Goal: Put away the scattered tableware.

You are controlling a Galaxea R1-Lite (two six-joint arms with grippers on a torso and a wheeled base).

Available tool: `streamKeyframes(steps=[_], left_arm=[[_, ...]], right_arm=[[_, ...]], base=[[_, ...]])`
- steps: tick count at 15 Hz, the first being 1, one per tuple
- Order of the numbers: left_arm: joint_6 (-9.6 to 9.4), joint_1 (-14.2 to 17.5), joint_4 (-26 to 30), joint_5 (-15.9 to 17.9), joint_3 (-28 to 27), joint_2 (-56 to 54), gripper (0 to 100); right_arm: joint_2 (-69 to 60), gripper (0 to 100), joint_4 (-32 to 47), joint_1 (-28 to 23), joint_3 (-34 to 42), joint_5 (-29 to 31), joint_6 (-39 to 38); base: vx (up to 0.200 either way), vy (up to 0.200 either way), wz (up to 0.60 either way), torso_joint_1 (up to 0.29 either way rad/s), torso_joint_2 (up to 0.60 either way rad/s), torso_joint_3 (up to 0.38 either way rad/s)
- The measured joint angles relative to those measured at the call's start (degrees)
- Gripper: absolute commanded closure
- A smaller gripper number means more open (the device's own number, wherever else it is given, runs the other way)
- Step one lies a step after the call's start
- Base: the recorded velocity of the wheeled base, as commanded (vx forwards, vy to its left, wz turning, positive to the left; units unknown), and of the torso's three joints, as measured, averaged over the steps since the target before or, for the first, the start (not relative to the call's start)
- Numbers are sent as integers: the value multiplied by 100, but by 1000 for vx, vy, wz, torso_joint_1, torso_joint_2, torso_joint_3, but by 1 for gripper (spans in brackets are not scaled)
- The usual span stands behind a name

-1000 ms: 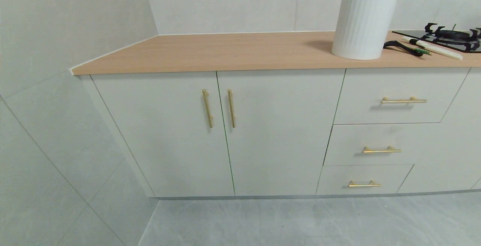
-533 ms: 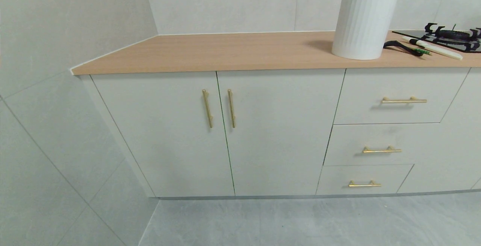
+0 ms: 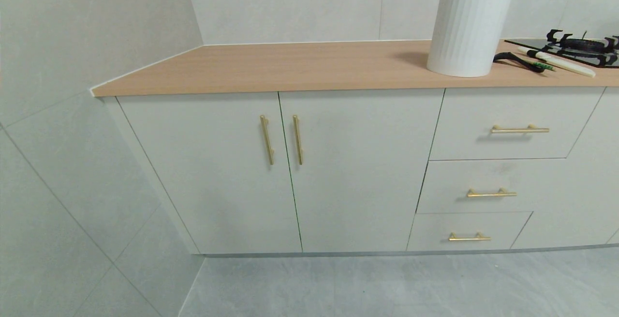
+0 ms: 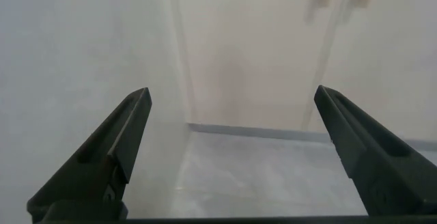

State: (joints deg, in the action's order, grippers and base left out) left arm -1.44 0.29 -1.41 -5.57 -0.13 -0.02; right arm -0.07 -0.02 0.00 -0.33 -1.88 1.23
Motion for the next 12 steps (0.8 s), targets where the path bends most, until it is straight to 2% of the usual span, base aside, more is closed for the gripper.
streamKeyframes(steps=[1, 2, 12], left_arm=[[46, -5, 106, 379, 9, -2, 0], [65, -13, 141, 457, 11, -2, 0], [117, -13, 146, 467, 13, -5, 0]], right_arm=[[-2, 0, 2, 5, 6, -6, -12], [-2, 0, 5, 13, 12, -11, -17], [-2, 0, 29, 16, 22, -28, -20]], base=[[0, 0, 0, 0, 0, 0], [0, 0, 0, 0, 0, 0], [0, 0, 0, 0, 0, 0]])
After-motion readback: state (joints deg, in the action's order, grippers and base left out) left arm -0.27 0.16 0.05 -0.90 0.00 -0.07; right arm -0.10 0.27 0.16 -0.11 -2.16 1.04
